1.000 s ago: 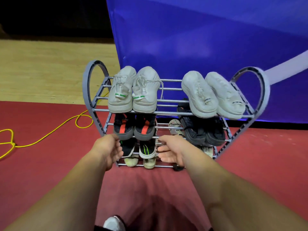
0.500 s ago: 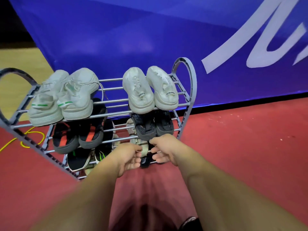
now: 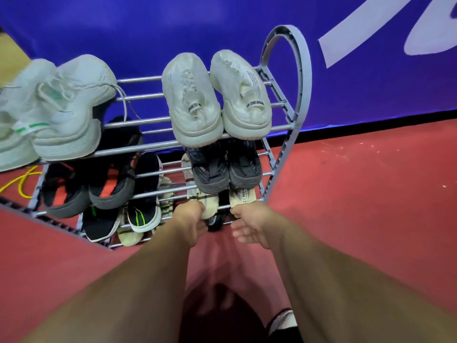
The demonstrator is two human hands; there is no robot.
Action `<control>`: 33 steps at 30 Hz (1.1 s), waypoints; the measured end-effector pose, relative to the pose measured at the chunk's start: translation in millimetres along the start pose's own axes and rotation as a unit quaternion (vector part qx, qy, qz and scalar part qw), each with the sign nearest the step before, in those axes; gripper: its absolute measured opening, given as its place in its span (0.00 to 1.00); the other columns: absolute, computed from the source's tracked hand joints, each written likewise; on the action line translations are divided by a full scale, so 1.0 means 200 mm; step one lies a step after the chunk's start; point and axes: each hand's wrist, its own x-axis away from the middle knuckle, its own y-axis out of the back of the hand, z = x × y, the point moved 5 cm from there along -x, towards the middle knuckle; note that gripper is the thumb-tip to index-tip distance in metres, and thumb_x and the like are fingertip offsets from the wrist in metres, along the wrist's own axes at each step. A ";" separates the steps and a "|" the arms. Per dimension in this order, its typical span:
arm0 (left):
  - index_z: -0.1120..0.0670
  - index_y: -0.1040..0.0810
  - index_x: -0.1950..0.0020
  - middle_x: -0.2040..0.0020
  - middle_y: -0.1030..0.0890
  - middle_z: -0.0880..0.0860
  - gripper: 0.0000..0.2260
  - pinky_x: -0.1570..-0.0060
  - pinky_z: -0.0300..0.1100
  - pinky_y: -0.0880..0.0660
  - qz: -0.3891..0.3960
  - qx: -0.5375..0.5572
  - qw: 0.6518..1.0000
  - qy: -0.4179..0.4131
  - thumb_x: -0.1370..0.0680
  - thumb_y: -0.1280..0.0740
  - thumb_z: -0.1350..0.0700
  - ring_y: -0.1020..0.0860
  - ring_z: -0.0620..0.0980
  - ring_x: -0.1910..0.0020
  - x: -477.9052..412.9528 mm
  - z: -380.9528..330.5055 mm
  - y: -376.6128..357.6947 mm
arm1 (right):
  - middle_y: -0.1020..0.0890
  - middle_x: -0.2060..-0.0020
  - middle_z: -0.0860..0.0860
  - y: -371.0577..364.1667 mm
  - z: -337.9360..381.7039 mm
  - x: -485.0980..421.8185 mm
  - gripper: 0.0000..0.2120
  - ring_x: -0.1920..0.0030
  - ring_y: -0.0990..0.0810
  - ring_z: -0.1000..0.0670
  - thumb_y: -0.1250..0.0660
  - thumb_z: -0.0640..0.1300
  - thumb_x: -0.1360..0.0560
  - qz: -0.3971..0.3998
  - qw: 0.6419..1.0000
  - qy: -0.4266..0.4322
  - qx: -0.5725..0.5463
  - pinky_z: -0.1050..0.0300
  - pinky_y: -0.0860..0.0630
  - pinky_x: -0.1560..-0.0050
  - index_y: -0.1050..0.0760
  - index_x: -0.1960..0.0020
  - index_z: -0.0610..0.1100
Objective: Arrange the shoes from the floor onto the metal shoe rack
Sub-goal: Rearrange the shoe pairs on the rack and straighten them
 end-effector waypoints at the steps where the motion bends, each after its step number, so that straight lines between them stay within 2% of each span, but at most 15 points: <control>1: 0.58 0.22 0.44 0.49 0.18 0.58 0.10 0.62 0.46 0.23 -0.007 0.011 1.000 0.009 0.22 0.36 0.57 0.18 0.57 0.52 -0.02 0.00 0.02 | 0.19 0.56 0.46 -0.01 -0.01 -0.02 0.08 0.67 0.24 0.50 0.38 0.47 0.17 0.005 1.000 -0.005 -0.005 0.58 0.23 0.65 0.27 0.52 0.44; 4: 0.55 0.22 0.37 0.42 0.18 0.55 0.22 0.60 0.47 0.24 -0.030 0.027 0.998 0.046 0.31 0.34 0.53 0.19 0.57 0.46 -0.18 0.05 0.07 | 0.20 0.55 0.46 -0.01 -0.03 -0.07 0.08 0.63 0.22 0.48 0.38 0.47 0.17 0.011 0.999 -0.019 -0.023 0.57 0.23 0.64 0.26 0.50 0.43; 6: 0.55 0.22 0.37 0.42 0.19 0.55 0.18 0.56 0.48 0.24 -0.028 0.029 0.997 0.061 0.27 0.34 0.54 0.21 0.56 0.45 -0.25 0.07 0.07 | 0.19 0.55 0.46 -0.01 -0.05 -0.10 0.08 0.62 0.20 0.48 0.38 0.48 0.17 0.008 0.999 -0.026 -0.027 0.56 0.22 0.63 0.26 0.50 0.44; 9: 0.59 0.22 0.36 0.46 0.18 0.55 0.15 0.55 0.48 0.23 0.000 0.039 0.997 0.063 0.22 0.35 0.57 0.20 0.54 0.50 -0.20 0.06 0.02 | 0.19 0.55 0.46 0.01 -0.07 -0.13 0.08 0.62 0.19 0.48 0.38 0.48 0.17 -0.003 0.999 -0.041 -0.028 0.55 0.22 0.64 0.27 0.51 0.45; 11: 0.60 0.23 0.38 0.45 0.18 0.57 0.12 0.59 0.47 0.22 0.006 0.056 0.997 0.057 0.20 0.34 0.59 0.19 0.53 0.50 -0.21 0.06 0.00 | 0.18 0.55 0.46 0.03 -0.07 -0.15 0.07 0.61 0.19 0.47 0.38 0.48 0.17 -0.008 0.998 -0.047 -0.030 0.55 0.21 0.62 0.27 0.50 0.45; 15: 0.60 0.22 0.45 0.54 0.20 0.56 0.05 0.64 0.43 0.22 0.009 0.082 0.995 0.060 0.18 0.34 0.60 0.20 0.50 0.57 -0.22 0.07 -0.02 | 0.18 0.55 0.46 0.05 -0.06 -0.16 0.08 0.59 0.18 0.46 0.37 0.48 0.17 -0.016 0.998 -0.052 -0.032 0.52 0.20 0.58 0.26 0.51 0.45; 18: 0.61 0.24 0.48 0.57 0.22 0.56 0.04 0.63 0.44 0.22 0.024 0.086 0.995 0.052 0.17 0.38 0.62 0.21 0.50 0.59 -0.20 0.04 -0.02 | 0.17 0.55 0.46 0.04 -0.05 -0.15 0.07 0.58 0.18 0.45 0.36 0.48 0.18 -0.021 0.998 -0.044 -0.030 0.52 0.19 0.58 0.26 0.50 0.44; 20: 0.62 0.25 0.50 0.56 0.22 0.58 0.06 0.58 0.45 0.21 0.034 0.083 0.995 0.051 0.18 0.40 0.64 0.21 0.51 0.59 -0.16 0.02 0.01 | 0.17 0.55 0.45 0.03 -0.02 -0.13 0.07 0.59 0.18 0.44 0.36 0.47 0.18 -0.024 0.999 -0.034 -0.026 0.53 0.19 0.60 0.25 0.49 0.43; 23: 0.61 0.23 0.46 0.53 0.22 0.58 0.08 0.60 0.46 0.21 0.050 0.073 0.995 0.046 0.19 0.41 0.61 0.21 0.52 0.59 -0.10 -0.02 0.08 | 0.16 0.50 0.45 -0.01 0.04 -0.09 0.08 0.56 0.17 0.44 0.37 0.48 0.18 -0.022 0.999 -0.020 -0.025 0.52 0.18 0.56 0.24 0.46 0.43; 26: 0.61 0.23 0.48 0.61 0.24 0.55 0.09 0.58 0.47 0.20 0.042 0.049 0.997 0.044 0.21 0.41 0.61 0.19 0.54 0.57 -0.04 -0.06 0.20 | 0.15 0.47 0.44 -0.04 0.10 -0.05 0.09 0.52 0.15 0.43 0.37 0.48 0.18 -0.013 1.000 -0.009 -0.026 0.51 0.17 0.55 0.23 0.44 0.43; 27: 0.62 0.23 0.47 0.61 0.23 0.55 0.09 0.58 0.47 0.20 0.042 0.045 0.997 0.049 0.21 0.42 0.62 0.18 0.54 0.57 -0.02 -0.07 0.24 | 0.15 0.46 0.44 -0.05 0.10 -0.05 0.09 0.51 0.14 0.43 0.37 0.48 0.18 -0.015 1.000 -0.008 -0.026 0.51 0.17 0.56 0.23 0.44 0.43; 30: 0.64 0.23 0.40 0.51 0.17 0.59 0.16 0.64 0.50 0.16 0.058 0.018 0.996 0.068 0.23 0.45 0.68 0.16 0.56 0.56 0.04 -0.07 0.38 | 0.15 0.47 0.44 -0.08 0.12 -0.02 0.10 0.52 0.14 0.43 0.36 0.48 0.19 -0.021 0.999 -0.012 -0.023 0.52 0.17 0.57 0.23 0.42 0.43; 33: 0.65 0.23 0.39 0.48 0.18 0.61 0.20 0.56 0.53 0.16 0.081 -0.021 0.993 0.084 0.26 0.48 0.72 0.16 0.58 0.53 0.08 -0.06 0.49 | 0.15 0.49 0.44 -0.12 0.11 0.00 0.12 0.52 0.14 0.43 0.36 0.47 0.19 -0.042 0.999 -0.022 -0.005 0.51 0.16 0.56 0.23 0.40 0.42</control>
